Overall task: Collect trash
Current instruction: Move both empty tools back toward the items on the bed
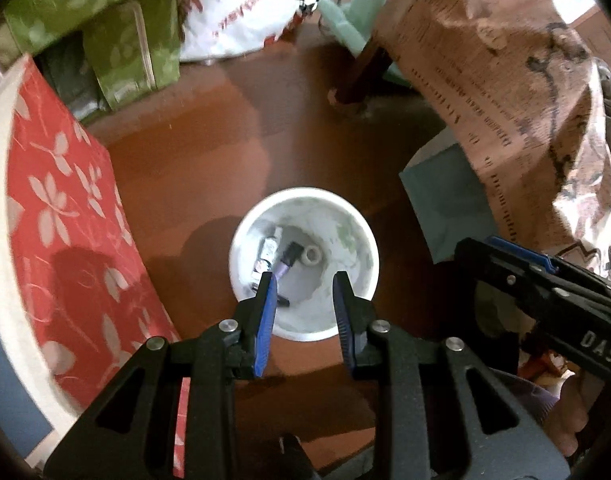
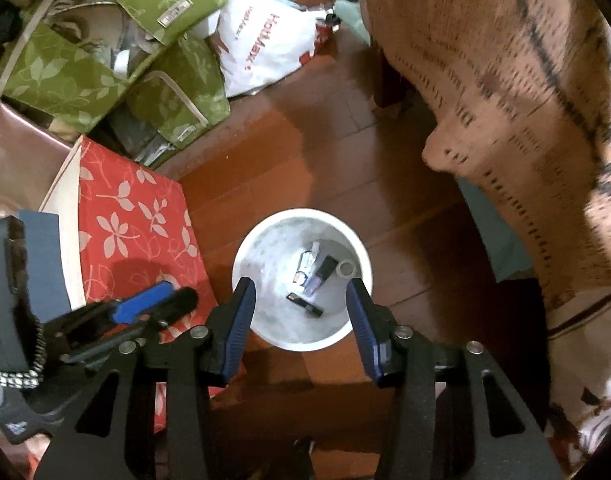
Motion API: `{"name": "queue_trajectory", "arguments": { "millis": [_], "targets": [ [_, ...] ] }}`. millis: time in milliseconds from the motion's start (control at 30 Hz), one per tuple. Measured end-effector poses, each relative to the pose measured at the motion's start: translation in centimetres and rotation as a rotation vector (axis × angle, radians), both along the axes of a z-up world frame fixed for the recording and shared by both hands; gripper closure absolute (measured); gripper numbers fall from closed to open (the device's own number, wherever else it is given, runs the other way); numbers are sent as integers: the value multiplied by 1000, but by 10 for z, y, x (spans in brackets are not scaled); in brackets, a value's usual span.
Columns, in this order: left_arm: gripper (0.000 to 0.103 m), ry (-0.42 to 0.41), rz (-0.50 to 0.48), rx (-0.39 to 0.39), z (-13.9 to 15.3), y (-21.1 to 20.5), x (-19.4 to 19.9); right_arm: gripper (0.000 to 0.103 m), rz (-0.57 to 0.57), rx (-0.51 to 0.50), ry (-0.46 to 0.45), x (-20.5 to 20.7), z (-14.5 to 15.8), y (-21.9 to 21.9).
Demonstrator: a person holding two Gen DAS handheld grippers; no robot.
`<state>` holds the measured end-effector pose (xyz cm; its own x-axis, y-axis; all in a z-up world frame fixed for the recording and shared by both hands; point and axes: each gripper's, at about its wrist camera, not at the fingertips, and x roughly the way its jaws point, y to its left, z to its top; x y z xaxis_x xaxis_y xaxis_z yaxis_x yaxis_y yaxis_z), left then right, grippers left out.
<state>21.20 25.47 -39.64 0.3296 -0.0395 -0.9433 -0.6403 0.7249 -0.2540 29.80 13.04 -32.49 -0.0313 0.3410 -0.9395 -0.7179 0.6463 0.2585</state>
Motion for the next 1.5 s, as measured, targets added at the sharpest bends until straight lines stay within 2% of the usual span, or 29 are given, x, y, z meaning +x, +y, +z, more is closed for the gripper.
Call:
{"name": "queue_trajectory", "arguments": {
  "millis": [333,433,800,1000,1167,1300,1500],
  "targets": [
    [75,-101,-32,164,88,-22,-12,59,19,136,-114,-16,78,-26],
    [75,-147,-44,187,115,-33,-12,59,-2,191,-143,-21,104,-40],
    [74,-323,-138,323,224,-93,-4,59,-92,333,-333,-27,198,-115],
    [66,-411,-212,385,272,-137,11,59,-171,377,-448,-22,237,-165],
    [61,-464,-301,423,301,-181,31,59,-268,383,-533,-6,259,-216],
    [58,-499,-384,435,315,-224,57,59,-364,378,-563,13,268,-260],
    [50,-521,-487,413,320,-275,98,59,-487,315,-608,45,268,-325]
  ]
}}
